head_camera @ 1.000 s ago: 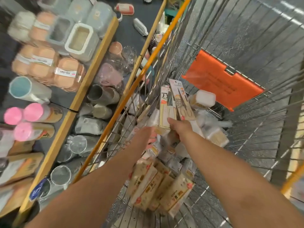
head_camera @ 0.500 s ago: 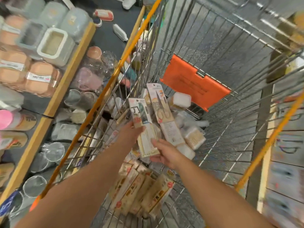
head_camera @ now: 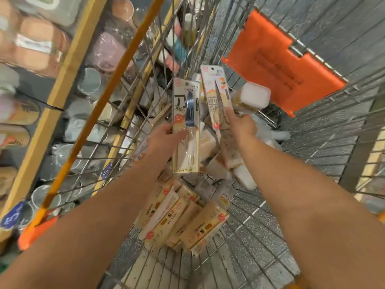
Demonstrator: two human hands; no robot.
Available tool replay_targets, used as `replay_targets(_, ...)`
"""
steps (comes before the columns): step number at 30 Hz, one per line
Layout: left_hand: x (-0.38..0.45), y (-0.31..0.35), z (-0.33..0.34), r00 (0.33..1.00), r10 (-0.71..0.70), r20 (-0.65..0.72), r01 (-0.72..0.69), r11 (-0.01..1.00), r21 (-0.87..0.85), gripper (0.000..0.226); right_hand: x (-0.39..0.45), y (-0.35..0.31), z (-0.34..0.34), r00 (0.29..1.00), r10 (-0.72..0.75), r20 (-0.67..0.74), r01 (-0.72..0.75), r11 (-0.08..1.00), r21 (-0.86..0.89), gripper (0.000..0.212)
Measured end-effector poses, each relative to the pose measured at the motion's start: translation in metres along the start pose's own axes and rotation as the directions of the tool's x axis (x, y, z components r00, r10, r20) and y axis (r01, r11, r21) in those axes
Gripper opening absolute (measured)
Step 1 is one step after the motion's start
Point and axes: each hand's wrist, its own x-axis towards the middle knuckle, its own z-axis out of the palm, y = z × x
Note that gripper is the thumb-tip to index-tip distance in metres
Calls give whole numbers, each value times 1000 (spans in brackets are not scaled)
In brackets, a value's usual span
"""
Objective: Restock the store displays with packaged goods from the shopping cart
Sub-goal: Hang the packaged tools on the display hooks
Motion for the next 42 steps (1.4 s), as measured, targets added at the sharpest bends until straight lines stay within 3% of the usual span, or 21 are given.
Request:
replay_targets(2,1,-2,0,1000,1,7,-1,1000,15,13,6,-1,5,998,49,43,-44,994,-101,105)
replay_targets(3,2,-2,0,1000,-3,6,3,1000,20,9,9,0,8,998,50,44,-44,991,-129,109)
replay_targets(7,2,0,-1,1000,-22,-2,22,1000,6,6,11,0,15,1000,-1,29,5,989,-147,82)
replay_targets(13,2,-1,-1,1000,-9,-3,9,1000,-2,7,2,0,5,1000,8,-6,-7,999,54,58)
replay_targets(16,-1,-3,-3,1000,-2,22,2,1000,-4,7,-18,3,-10,999,-27,29,22,989,144,34)
replay_targets(19,-12,-1,-5,998,5,65,0,998,-68,19,-48,14,-24,998,-65,15,60,980,191,32)
replay_targets(22,-36,3,-8,998,29,60,-24,997,-73,10,-83,29,-32,998,-57,2,54,951,304,28)
replay_targets(27,-92,22,-15,988,108,110,-82,972,-219,11,-140,39,-56,996,-85,13,66,856,513,52)
replay_targets(30,-134,46,-26,963,219,157,-173,948,-266,15,-189,23,-80,983,-178,51,107,771,627,25)
replay_targets(35,-201,70,-69,926,373,-50,-367,865,-341,15,-263,-8,-111,906,-413,91,231,664,711,16)
replay_targets(38,-251,67,-101,875,444,-190,-483,787,-384,6,-309,-22,-125,841,-529,114,291,619,729,18)
replay_targets(42,-309,49,-155,802,489,-344,-594,717,-366,14,-366,-41,-125,758,-642,116,390,589,708,17)
